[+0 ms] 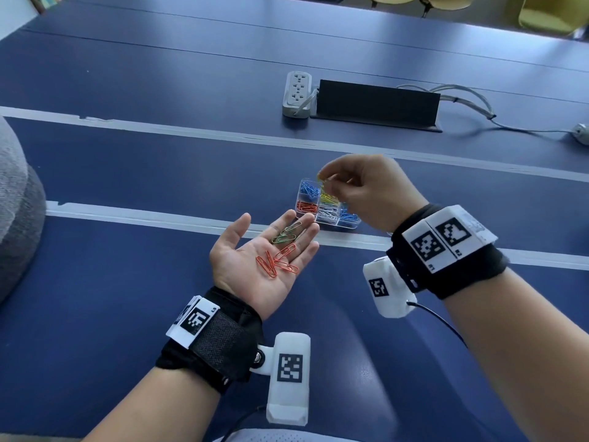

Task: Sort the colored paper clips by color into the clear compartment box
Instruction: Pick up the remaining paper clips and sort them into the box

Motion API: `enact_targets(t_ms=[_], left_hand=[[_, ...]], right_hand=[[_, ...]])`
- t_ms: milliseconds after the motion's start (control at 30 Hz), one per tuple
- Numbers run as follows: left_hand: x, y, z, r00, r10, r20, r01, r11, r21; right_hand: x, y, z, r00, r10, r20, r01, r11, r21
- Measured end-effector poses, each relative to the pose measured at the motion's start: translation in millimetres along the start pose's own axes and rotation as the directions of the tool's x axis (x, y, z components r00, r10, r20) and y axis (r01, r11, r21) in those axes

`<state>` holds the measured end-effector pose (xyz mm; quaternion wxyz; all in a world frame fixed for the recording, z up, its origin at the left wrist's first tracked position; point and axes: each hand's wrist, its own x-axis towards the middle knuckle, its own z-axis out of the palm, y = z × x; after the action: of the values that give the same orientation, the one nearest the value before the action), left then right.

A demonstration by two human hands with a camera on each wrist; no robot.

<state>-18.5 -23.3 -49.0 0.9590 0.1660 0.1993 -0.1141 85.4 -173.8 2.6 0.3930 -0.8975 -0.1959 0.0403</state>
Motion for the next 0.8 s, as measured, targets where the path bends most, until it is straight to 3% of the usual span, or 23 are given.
enact_targets(t_ms=[133,467,800], left_hand=[[0.6,-1.5,-1.5,1.000,0.001,-0.023,-0.002,1.000,-0.004],[0.0,4.9,-2.9,0.999,0.024,-0.033,-0.024,1.000,-0.020],[0.2,1.5,0.5,1.000,0.007,-0.023,-0.007,1.000,0.005]], right_hand=[[7.2,10.3,5.5,0.991,0.112,0.077,-0.108,0.993,-0.055],[16.6,16.1,13.2,0.970,0.229,0.079,-0.223,0.972,-0.077],[30.8,21.0,8.8,0.976,0.212,-0.045,-0.217,0.950,-0.225]])
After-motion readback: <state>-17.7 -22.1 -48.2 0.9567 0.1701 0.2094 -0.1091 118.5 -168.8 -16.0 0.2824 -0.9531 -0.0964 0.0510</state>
